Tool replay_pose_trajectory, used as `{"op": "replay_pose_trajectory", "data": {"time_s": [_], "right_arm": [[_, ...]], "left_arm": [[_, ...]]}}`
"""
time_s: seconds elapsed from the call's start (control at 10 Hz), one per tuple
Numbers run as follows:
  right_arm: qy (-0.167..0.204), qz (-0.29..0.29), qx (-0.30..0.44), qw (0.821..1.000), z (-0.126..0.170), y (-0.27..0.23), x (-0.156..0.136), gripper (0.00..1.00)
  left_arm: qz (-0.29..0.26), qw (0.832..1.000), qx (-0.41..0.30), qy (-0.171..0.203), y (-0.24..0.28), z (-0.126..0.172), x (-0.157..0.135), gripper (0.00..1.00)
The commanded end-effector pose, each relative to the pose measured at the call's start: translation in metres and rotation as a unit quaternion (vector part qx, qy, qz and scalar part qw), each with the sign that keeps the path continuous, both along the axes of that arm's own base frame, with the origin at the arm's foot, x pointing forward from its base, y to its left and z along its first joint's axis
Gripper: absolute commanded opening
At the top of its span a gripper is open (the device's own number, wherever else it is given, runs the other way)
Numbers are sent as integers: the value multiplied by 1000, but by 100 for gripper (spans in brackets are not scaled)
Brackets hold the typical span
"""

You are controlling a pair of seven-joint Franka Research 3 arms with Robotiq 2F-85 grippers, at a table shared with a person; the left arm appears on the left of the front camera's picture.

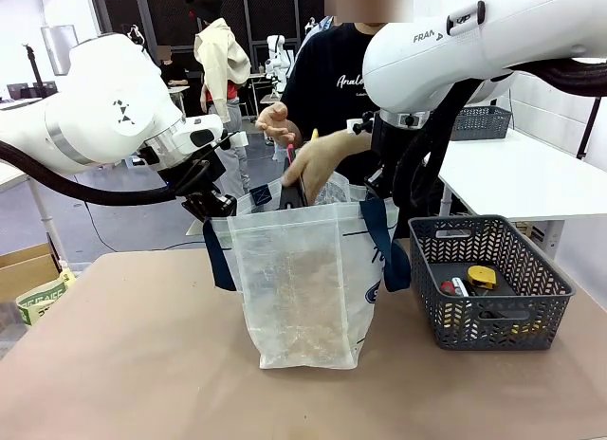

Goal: Transfer purchased items from the store into the shopping bag.
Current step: Move the Reusable shopping bag to the right side of the table.

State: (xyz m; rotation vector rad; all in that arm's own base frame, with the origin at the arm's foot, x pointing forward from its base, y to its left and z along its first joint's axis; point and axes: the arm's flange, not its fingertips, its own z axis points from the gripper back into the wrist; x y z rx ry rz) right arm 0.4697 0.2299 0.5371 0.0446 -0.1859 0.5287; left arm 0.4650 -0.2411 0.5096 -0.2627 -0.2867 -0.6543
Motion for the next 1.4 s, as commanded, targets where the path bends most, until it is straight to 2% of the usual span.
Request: {"op": "replay_pose_trajectory", "data": {"time_s": [0.0,1.3], "right_arm": [[-1,0,0,1000,0,-1,0,0],[-1,0,0,1000,0,-1,0,0]], "left_arm": [[5,1000,-1,0,1,0,-1,0],[5,1000,-1,0,1,0,-1,0]]}}
